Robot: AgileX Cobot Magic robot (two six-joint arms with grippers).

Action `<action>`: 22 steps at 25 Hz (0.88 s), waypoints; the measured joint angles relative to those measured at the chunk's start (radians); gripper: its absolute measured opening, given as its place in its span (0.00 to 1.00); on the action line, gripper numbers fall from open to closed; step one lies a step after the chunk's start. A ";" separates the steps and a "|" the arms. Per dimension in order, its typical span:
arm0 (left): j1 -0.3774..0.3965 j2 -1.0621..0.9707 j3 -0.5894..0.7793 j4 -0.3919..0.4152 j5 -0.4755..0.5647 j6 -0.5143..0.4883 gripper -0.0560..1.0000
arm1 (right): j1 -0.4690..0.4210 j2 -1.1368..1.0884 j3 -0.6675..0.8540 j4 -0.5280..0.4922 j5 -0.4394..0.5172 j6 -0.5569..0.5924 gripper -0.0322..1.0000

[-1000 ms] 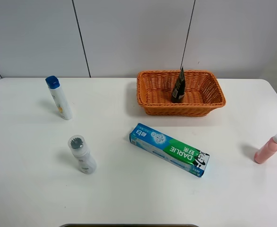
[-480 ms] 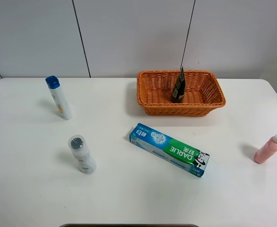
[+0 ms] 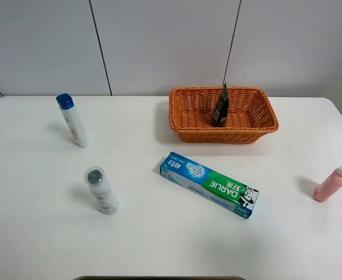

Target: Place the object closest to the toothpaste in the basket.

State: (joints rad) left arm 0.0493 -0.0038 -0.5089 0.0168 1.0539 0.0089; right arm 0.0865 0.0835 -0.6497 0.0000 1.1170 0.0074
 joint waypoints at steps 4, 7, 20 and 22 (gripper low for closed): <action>0.000 0.000 0.000 0.000 0.000 0.000 0.94 | 0.000 -0.065 0.046 0.000 -0.014 0.004 0.99; 0.000 0.000 0.000 0.000 0.000 0.000 0.94 | 0.000 -0.086 0.072 -0.020 -0.020 0.006 0.99; 0.000 0.000 0.000 0.000 0.000 0.000 0.94 | 0.000 -0.086 0.146 -0.042 -0.041 0.007 0.99; 0.000 0.000 0.000 0.000 0.000 0.000 0.94 | 0.000 -0.086 0.146 -0.042 -0.042 0.007 0.99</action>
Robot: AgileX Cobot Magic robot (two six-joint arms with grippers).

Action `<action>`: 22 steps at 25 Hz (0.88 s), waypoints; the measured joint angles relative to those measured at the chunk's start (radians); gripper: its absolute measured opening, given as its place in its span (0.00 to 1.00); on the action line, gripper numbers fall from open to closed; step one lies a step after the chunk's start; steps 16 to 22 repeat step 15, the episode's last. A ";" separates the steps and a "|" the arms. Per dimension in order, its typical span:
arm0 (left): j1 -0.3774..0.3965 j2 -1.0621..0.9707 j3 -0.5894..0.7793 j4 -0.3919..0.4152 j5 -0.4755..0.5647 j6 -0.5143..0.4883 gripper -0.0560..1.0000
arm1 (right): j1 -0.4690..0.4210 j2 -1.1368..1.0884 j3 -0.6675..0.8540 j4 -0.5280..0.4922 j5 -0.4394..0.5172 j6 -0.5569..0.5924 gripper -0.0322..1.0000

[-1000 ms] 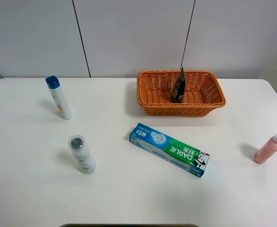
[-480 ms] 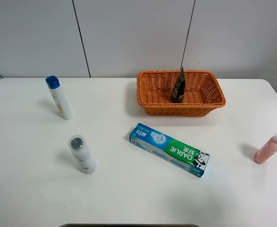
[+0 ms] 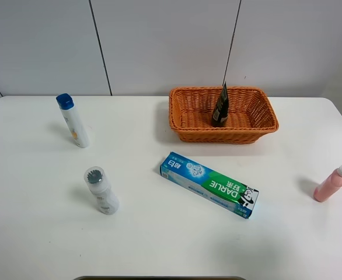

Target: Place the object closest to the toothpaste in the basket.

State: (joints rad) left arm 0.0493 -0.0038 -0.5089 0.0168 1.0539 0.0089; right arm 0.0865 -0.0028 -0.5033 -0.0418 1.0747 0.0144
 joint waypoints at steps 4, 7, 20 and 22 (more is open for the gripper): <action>0.000 0.000 0.000 0.000 0.000 0.000 0.94 | 0.000 0.000 0.000 0.000 0.000 0.000 0.99; 0.000 0.000 0.000 0.000 0.000 0.000 0.94 | 0.000 0.000 0.000 0.000 0.000 0.000 0.99; 0.000 0.000 0.000 0.000 0.000 0.000 0.94 | 0.000 0.000 0.000 0.000 0.000 0.000 0.99; 0.000 0.000 0.000 0.000 0.000 0.000 0.94 | 0.000 0.000 0.000 0.000 0.000 0.000 0.99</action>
